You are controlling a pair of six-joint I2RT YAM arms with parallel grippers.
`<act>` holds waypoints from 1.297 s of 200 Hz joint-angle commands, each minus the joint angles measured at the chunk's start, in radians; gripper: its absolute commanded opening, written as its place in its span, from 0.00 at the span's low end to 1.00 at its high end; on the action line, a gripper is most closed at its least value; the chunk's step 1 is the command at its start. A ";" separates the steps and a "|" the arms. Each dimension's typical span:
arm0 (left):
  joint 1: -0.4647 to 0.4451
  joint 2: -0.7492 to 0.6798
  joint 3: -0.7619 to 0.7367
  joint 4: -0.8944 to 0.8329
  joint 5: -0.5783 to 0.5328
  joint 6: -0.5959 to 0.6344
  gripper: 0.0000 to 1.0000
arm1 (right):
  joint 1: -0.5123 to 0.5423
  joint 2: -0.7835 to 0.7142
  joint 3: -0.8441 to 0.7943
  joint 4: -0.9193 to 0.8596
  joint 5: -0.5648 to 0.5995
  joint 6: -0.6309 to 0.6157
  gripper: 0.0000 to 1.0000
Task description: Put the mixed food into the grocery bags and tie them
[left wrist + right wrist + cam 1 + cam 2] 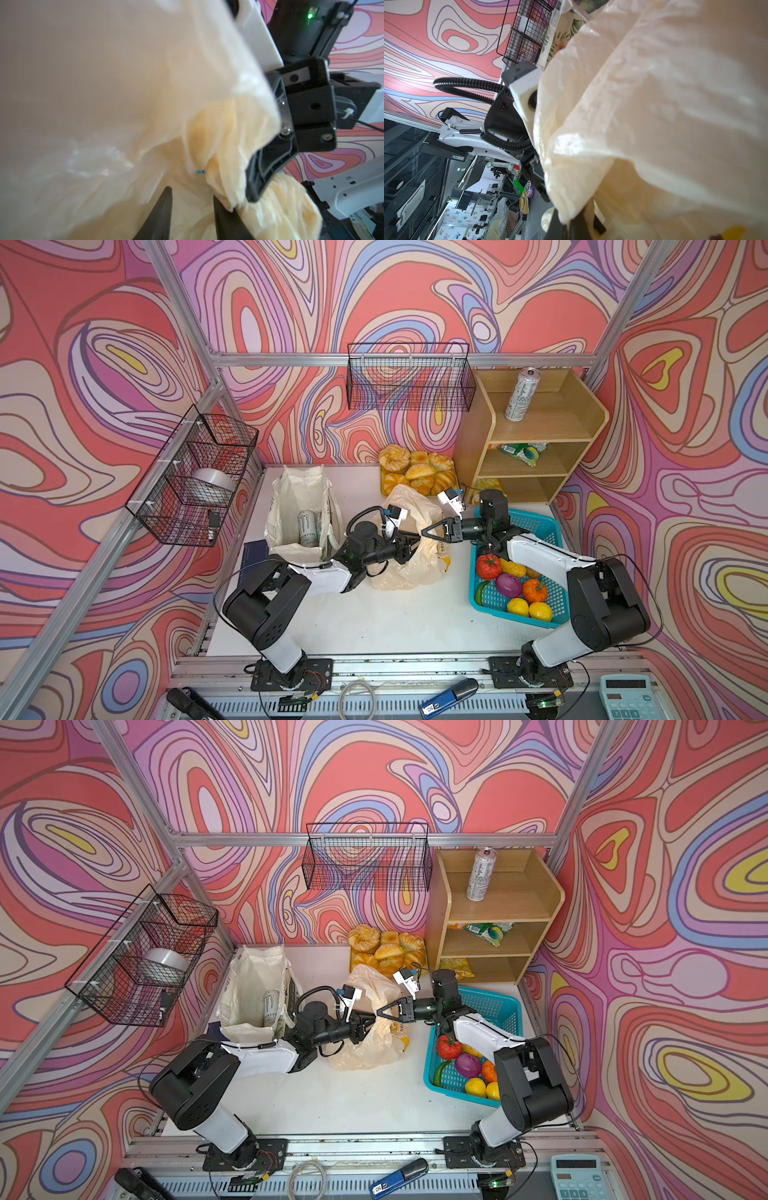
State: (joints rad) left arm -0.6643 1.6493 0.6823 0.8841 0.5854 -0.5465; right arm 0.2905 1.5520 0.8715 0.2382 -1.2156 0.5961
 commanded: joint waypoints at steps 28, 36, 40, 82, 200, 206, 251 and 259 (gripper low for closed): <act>-0.023 0.044 -0.041 0.117 0.026 -0.022 0.37 | 0.003 -0.004 0.003 0.004 0.024 -0.004 0.00; -0.022 0.045 -0.048 0.126 0.015 -0.026 0.37 | 0.002 -0.003 0.001 0.001 0.025 -0.003 0.00; -0.023 0.046 -0.049 0.134 0.009 -0.027 0.37 | 0.002 -0.004 0.000 -0.001 0.025 -0.003 0.00; -0.021 0.045 -0.088 0.199 -0.044 -0.048 0.37 | 0.002 -0.017 0.003 -0.040 0.033 -0.024 0.00; 0.118 0.044 -0.113 0.463 -0.112 -0.264 0.42 | 0.015 0.036 -0.055 0.450 -0.022 0.322 0.00; 0.118 0.043 -0.096 0.452 -0.100 -0.264 0.42 | 0.017 0.042 -0.058 0.480 -0.024 0.341 0.00; 0.118 0.025 0.026 0.362 -0.051 -0.252 0.42 | 0.039 0.115 -0.061 0.713 -0.045 0.478 0.00; 0.118 0.020 0.050 0.339 -0.039 -0.243 0.42 | 0.042 0.135 -0.061 0.769 -0.051 0.514 0.00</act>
State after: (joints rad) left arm -0.5442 1.6844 0.6617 1.2190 0.4995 -0.7891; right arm 0.3199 1.6367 0.8242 0.7841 -1.2362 0.9840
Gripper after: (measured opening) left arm 0.419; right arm 0.045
